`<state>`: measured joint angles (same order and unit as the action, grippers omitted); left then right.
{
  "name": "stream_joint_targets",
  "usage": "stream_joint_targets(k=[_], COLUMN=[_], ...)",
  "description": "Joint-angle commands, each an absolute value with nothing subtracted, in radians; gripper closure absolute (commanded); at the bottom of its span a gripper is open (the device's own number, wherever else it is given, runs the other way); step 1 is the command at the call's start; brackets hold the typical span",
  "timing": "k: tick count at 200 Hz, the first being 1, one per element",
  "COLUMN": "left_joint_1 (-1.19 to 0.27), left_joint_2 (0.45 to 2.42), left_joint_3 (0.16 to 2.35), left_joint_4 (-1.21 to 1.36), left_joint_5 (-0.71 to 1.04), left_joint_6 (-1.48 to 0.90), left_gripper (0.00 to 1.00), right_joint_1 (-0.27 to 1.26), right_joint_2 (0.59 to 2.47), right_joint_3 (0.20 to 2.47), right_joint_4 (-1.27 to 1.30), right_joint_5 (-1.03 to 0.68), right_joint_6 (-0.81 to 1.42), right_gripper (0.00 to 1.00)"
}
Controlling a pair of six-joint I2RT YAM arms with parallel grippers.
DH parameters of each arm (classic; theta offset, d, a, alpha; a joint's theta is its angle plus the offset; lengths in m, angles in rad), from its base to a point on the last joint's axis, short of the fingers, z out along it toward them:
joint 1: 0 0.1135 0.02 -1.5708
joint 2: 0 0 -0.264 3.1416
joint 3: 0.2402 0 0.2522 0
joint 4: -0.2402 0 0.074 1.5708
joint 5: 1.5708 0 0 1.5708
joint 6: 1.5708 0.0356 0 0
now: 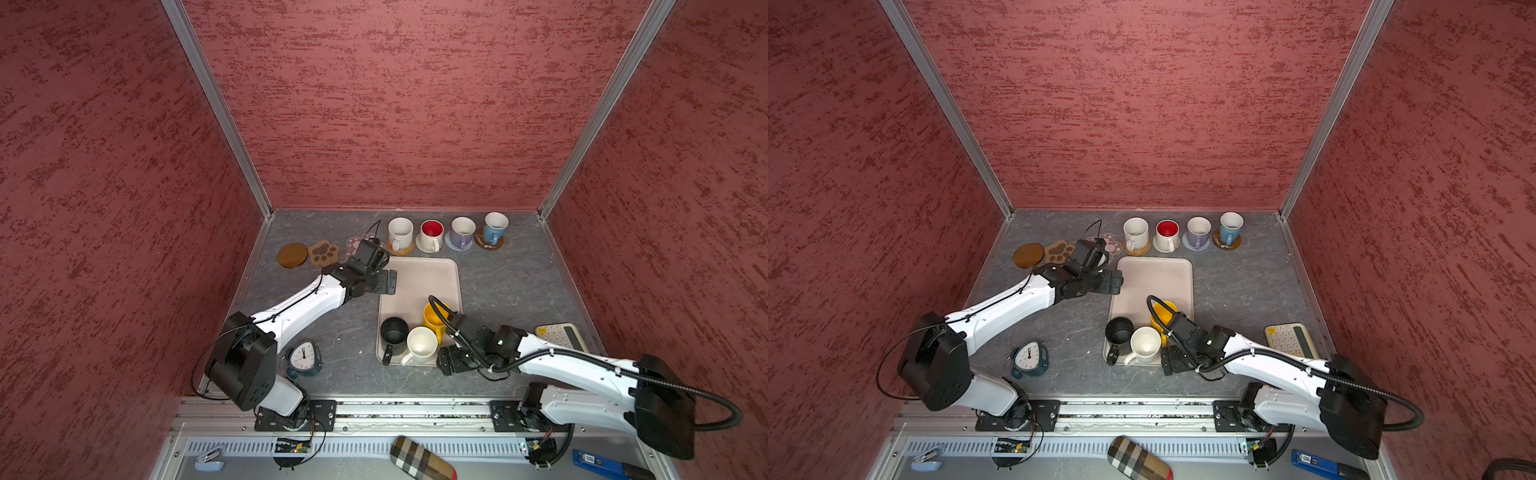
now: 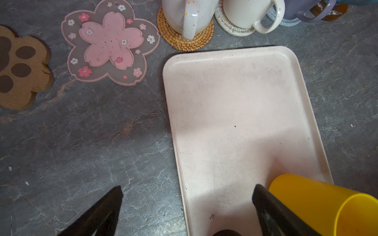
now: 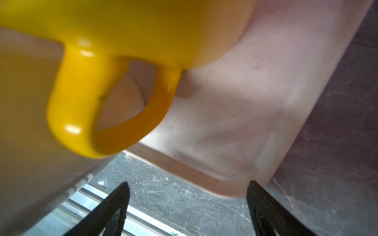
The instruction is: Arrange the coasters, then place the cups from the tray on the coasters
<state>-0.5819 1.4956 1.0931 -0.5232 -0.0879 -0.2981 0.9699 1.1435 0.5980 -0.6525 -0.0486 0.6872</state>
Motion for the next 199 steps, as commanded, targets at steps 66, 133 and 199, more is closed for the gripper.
stream_joint_targets(k=[66,133,199], left_joint_1=[-0.573,-0.569,-0.568], left_joint_2=[1.488,1.467,1.454], left_joint_3=[1.084,1.072,1.066], left_joint_4=[-0.516,-0.517,-0.520], left_joint_5=[-0.085,-0.089,-0.091], left_joint_6=[-0.287,-0.286,-0.285], left_gripper=[0.00,0.00,0.00], right_joint_1=[1.007,1.027,1.034], right_joint_2=[1.161,1.195,1.222], right_joint_3=[0.627,0.651,0.663], right_joint_4=[-0.550,-0.504,-0.457], right_joint_5=[-0.022,-0.003,0.002], right_joint_6=[0.699,0.716,0.715], right_gripper=[0.10,0.10,0.10])
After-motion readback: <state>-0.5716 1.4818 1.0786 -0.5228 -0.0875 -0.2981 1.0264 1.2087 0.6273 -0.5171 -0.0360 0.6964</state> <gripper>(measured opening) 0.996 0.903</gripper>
